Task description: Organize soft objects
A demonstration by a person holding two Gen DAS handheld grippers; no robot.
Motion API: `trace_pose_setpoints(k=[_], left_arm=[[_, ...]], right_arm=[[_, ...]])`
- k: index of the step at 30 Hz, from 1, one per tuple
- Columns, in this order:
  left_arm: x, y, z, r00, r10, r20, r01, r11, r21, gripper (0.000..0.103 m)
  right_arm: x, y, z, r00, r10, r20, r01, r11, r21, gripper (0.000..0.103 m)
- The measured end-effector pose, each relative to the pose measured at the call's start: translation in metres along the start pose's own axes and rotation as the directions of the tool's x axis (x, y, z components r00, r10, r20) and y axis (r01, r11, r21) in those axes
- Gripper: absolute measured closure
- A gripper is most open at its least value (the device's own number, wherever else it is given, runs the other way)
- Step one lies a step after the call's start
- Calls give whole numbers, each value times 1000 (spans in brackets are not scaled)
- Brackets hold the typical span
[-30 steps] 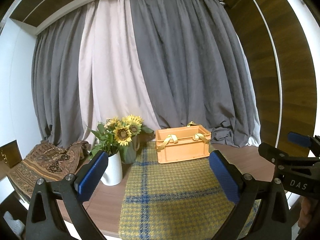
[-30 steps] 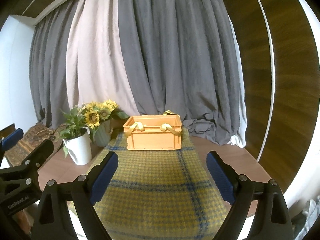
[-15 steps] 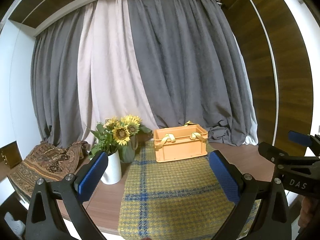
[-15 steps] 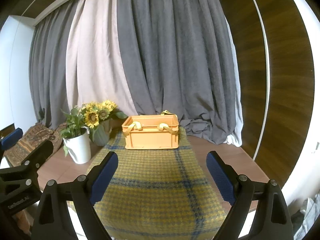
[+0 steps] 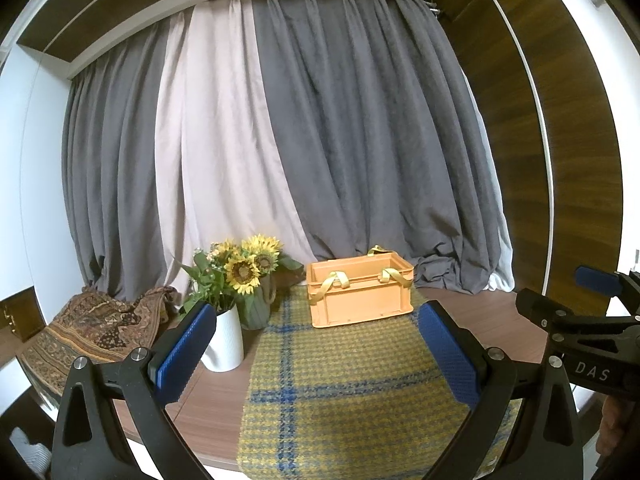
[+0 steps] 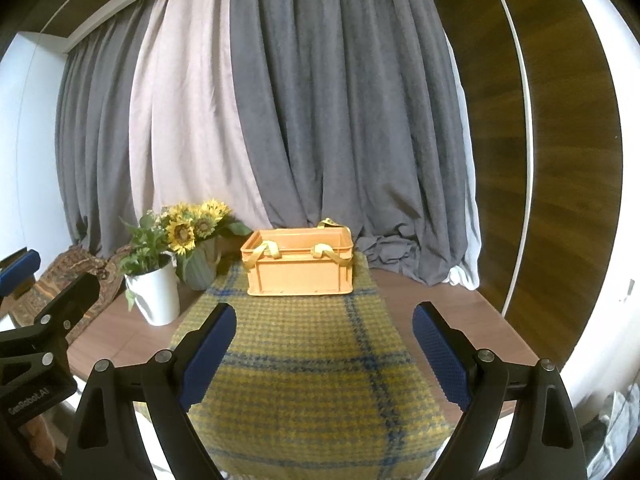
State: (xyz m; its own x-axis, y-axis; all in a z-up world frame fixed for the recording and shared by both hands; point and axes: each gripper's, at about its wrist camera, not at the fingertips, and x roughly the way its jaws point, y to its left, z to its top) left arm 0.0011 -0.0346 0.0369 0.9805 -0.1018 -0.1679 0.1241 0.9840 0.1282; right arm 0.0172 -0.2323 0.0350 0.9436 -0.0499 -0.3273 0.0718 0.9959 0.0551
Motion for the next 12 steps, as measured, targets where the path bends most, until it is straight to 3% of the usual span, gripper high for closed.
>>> trace_pose_setpoints(k=[12], left_arm=[[-2, -1, 1, 1000, 2, -7, -2, 1000, -8, 0]], right_arm=[[0, -2, -1, 1000, 1, 0, -1, 1000, -1, 12]])
